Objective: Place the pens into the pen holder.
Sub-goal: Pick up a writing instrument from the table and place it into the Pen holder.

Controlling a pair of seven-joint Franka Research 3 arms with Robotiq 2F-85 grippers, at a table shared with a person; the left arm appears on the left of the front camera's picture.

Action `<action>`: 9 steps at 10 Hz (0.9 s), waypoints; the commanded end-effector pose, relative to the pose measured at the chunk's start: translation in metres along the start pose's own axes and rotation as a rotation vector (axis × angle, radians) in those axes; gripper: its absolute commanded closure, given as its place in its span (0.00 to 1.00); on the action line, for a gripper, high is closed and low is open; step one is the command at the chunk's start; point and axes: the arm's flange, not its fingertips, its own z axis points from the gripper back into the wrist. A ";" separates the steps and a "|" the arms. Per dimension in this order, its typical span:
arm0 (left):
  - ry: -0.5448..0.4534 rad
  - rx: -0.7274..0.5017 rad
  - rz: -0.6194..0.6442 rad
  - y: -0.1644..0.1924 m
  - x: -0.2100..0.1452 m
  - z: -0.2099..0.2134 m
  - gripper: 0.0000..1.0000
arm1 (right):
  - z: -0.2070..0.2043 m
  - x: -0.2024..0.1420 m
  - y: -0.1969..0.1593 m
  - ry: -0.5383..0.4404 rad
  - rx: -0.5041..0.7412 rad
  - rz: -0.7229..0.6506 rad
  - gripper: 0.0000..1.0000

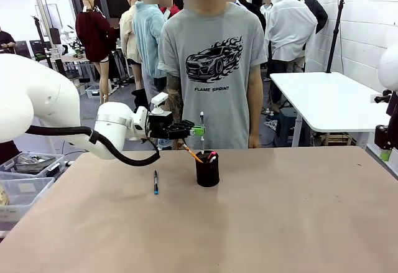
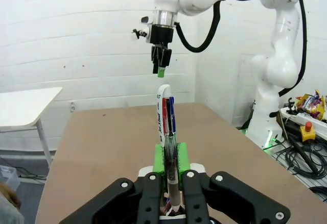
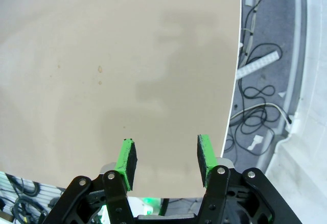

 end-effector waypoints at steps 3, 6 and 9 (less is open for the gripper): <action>0.085 -0.008 0.007 0.014 -0.012 -0.008 1.00 | 0.000 0.000 0.000 -0.001 0.006 -0.001 0.39; 0.095 -0.003 0.007 0.018 -0.012 -0.005 0.83 | 0.000 0.000 0.000 -0.001 0.006 -0.001 0.39; 0.067 -0.004 -0.042 0.009 0.007 -0.001 0.64 | 0.000 0.000 0.000 -0.001 0.006 -0.001 0.39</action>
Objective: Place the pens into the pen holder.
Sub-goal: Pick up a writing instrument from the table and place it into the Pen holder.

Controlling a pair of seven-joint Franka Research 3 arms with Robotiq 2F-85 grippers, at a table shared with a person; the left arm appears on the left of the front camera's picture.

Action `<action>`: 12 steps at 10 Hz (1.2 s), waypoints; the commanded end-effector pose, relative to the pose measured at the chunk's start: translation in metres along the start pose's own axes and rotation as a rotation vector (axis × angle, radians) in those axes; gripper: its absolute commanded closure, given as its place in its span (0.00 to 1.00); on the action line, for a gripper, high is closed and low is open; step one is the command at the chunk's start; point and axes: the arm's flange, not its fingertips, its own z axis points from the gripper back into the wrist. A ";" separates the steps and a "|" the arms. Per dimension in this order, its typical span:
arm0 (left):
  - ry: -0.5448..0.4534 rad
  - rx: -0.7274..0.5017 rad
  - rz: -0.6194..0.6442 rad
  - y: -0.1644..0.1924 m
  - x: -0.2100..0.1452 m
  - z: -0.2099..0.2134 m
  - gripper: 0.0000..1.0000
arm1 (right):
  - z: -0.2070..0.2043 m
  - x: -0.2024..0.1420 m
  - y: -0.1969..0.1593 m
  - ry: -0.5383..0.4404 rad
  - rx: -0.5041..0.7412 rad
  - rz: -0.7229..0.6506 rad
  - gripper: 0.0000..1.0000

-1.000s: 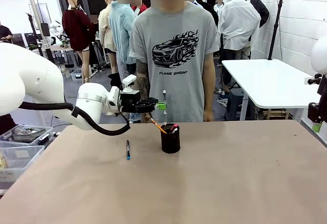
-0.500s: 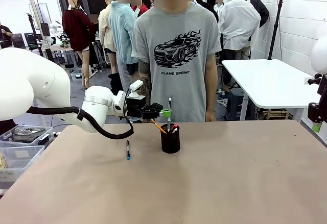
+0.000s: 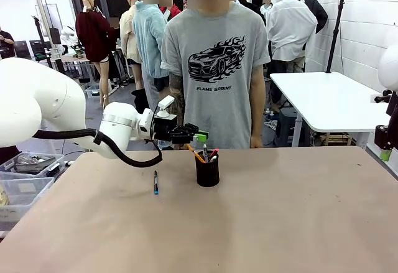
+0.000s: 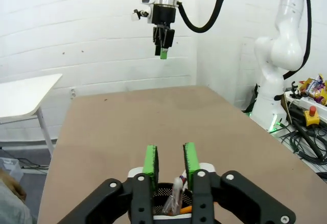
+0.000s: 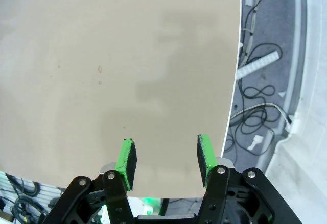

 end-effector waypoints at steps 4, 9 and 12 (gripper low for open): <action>0.125 0.079 -0.057 -0.045 0.092 0.042 0.64 | 0.000 0.000 0.000 -0.001 0.006 -0.001 0.39; 0.553 0.649 0.268 -0.134 0.208 0.115 0.64 | 0.000 0.000 0.000 -0.001 0.006 -0.001 0.39; 0.657 0.828 0.595 -0.142 0.194 0.120 0.64 | 0.000 0.000 0.000 -0.001 0.006 -0.001 0.39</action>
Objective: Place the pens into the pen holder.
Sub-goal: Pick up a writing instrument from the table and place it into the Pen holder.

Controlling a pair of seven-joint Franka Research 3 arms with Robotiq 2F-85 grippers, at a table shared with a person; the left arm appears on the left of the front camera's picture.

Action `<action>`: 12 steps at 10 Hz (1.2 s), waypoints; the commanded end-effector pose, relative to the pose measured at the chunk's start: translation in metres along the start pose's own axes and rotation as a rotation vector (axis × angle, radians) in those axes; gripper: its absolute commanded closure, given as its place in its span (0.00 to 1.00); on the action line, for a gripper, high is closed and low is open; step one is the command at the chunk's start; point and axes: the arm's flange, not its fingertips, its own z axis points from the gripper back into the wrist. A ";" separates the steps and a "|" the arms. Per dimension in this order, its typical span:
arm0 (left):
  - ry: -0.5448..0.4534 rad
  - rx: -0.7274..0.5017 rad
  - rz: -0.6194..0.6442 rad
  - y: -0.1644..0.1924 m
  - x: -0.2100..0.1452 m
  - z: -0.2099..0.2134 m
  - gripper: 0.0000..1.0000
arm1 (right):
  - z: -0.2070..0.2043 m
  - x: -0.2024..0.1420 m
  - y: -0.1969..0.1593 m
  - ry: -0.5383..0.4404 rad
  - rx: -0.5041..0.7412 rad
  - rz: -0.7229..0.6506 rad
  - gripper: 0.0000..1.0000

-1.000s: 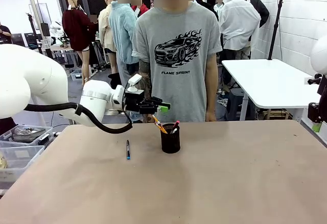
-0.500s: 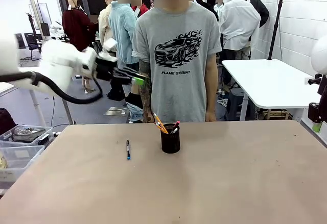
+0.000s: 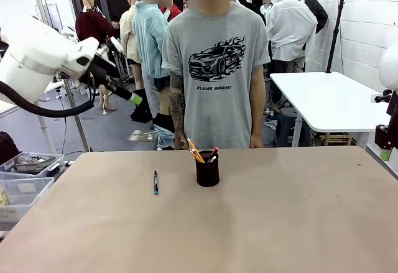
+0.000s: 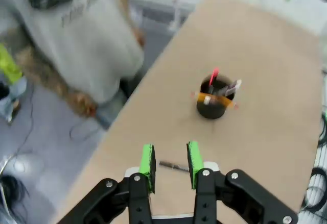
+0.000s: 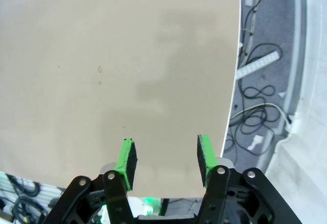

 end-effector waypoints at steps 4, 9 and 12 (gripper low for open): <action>0.407 -0.039 0.442 -0.016 -0.019 -0.078 0.64 | -0.001 0.000 0.000 0.000 0.005 0.000 0.39; 0.640 0.003 0.551 -0.023 -0.041 -0.166 0.64 | -0.001 0.000 0.000 0.000 0.005 0.000 0.39; 0.596 -0.068 0.545 -0.027 -0.051 -0.163 0.64 | -0.001 0.000 0.000 0.000 0.005 0.000 0.39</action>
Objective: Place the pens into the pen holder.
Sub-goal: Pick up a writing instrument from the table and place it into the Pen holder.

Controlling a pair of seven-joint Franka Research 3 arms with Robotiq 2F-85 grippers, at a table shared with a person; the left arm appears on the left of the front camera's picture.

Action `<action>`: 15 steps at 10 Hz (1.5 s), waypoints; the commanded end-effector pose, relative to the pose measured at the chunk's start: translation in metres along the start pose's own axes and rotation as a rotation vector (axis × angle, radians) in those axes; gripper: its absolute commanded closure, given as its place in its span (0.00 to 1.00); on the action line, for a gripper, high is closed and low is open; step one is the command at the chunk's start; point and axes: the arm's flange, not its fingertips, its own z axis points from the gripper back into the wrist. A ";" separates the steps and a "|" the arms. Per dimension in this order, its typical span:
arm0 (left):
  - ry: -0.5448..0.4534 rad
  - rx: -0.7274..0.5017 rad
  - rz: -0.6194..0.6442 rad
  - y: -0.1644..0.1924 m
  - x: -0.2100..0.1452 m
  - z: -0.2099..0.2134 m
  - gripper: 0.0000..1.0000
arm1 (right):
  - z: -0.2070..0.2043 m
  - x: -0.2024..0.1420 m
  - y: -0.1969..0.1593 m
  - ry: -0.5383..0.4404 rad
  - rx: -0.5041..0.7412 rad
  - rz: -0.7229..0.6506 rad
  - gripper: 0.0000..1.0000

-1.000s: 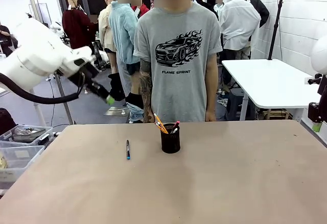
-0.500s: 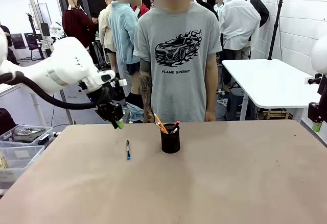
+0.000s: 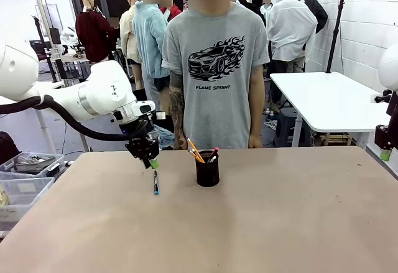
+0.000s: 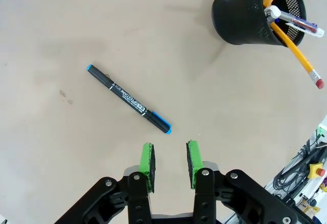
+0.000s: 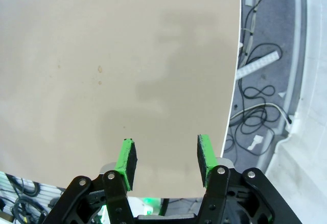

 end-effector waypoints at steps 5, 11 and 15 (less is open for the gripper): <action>0.073 0.140 0.205 -0.019 0.027 -0.045 0.64 | -0.001 0.000 0.000 -0.001 0.005 0.000 0.39; 0.043 0.342 0.449 -0.002 0.042 -0.070 0.64 | -0.001 0.000 0.000 -0.001 0.005 0.000 0.39; 0.050 0.301 0.492 0.008 0.043 -0.079 0.64 | -0.001 0.000 0.000 -0.001 0.005 0.000 0.39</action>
